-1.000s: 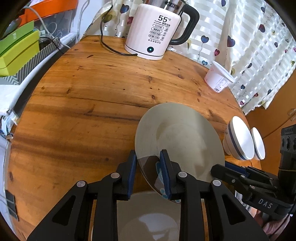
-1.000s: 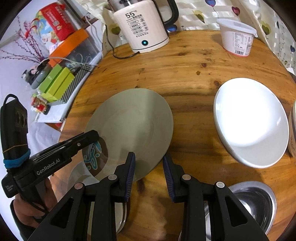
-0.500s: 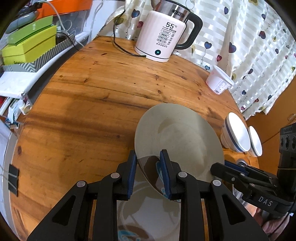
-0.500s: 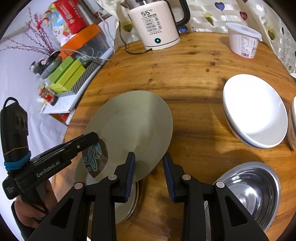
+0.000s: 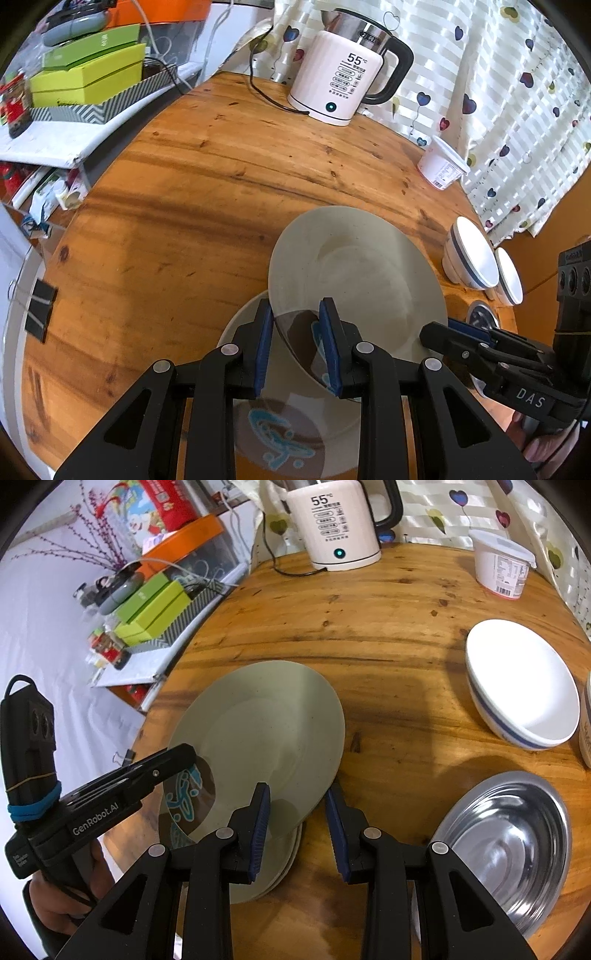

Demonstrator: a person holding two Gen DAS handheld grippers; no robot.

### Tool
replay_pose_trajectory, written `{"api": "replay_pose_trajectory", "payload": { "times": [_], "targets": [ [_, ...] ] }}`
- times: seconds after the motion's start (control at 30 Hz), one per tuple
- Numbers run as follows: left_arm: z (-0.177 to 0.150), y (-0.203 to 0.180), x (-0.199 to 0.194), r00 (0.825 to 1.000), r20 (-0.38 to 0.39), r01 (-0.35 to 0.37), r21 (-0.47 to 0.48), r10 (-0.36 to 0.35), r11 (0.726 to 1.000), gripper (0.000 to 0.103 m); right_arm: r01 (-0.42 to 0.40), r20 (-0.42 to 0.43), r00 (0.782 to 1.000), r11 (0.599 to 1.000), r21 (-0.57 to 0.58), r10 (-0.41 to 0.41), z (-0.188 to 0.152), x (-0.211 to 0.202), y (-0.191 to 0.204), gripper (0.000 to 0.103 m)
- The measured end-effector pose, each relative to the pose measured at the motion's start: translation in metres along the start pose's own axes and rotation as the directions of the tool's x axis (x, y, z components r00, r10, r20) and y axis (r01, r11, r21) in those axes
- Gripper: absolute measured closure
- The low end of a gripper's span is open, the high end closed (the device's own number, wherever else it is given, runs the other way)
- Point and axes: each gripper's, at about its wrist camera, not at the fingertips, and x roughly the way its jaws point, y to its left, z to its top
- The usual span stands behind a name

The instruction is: Organize plates and bowls

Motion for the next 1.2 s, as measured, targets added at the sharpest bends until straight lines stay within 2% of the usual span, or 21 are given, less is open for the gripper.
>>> {"api": "replay_pose_trajectory", "payload": {
  "times": [0.77, 1.2],
  "targets": [
    [-0.049, 0.016, -0.030, 0.998, 0.037, -0.057, -0.060, 0.059, 0.997, 0.076, -0.042, -0.043, 0.998, 0.996, -0.080, 0.038, -0.032, 0.004, 0.023, 0.073],
    [-0.059, 0.018, -0.030, 0.996, 0.039, -0.076, -0.064, 0.079, 0.995, 0.076, -0.039, -0.074, 0.997, 0.994, -0.107, 0.031, -0.039, 0.008, 0.028, 0.073]
  ]
}}
